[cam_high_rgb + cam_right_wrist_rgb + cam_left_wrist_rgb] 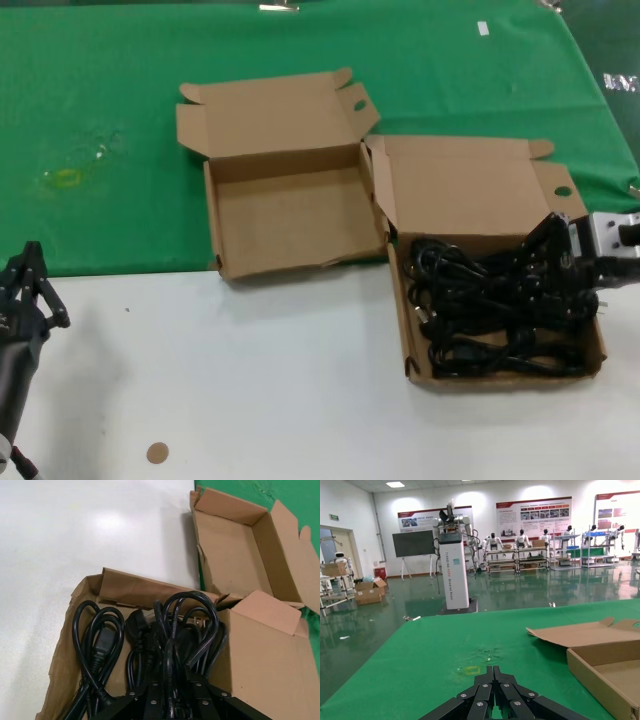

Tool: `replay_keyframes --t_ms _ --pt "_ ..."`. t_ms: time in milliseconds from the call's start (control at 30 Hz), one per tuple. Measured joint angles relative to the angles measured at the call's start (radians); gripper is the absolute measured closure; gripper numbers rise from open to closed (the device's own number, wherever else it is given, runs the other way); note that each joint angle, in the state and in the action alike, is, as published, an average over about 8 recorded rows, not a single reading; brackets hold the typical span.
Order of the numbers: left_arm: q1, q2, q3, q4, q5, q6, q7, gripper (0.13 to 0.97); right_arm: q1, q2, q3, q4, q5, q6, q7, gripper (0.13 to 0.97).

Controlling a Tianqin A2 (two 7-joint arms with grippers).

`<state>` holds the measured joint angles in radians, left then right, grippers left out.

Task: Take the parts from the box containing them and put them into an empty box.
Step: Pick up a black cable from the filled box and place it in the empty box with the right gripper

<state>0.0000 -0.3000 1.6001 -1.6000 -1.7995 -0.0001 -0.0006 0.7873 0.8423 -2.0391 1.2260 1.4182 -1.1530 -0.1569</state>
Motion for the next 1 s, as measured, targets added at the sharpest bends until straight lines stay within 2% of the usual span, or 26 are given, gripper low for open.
replay_keyframes --t_ms 233,467,733,1000 --pt "0.000 0.000 0.000 0.000 0.000 0.000 0.000 0.945 0.051 -0.002 0.001 0.026 -0.007 -0.036 0.049 0.884" --pt "0.000 0.000 0.000 0.000 0.000 0.000 0.000 0.945 0.122 -0.054 -0.008 0.074 -0.036 -0.033 0.106 0.886" --pt "0.000 0.000 0.000 0.000 0.000 0.000 0.000 0.945 0.188 -0.167 -0.046 0.087 -0.095 0.008 0.156 0.887" --pt "0.000 0.000 0.000 0.000 0.000 0.000 0.000 0.945 0.249 -0.312 -0.095 0.016 -0.149 0.067 0.166 0.888"
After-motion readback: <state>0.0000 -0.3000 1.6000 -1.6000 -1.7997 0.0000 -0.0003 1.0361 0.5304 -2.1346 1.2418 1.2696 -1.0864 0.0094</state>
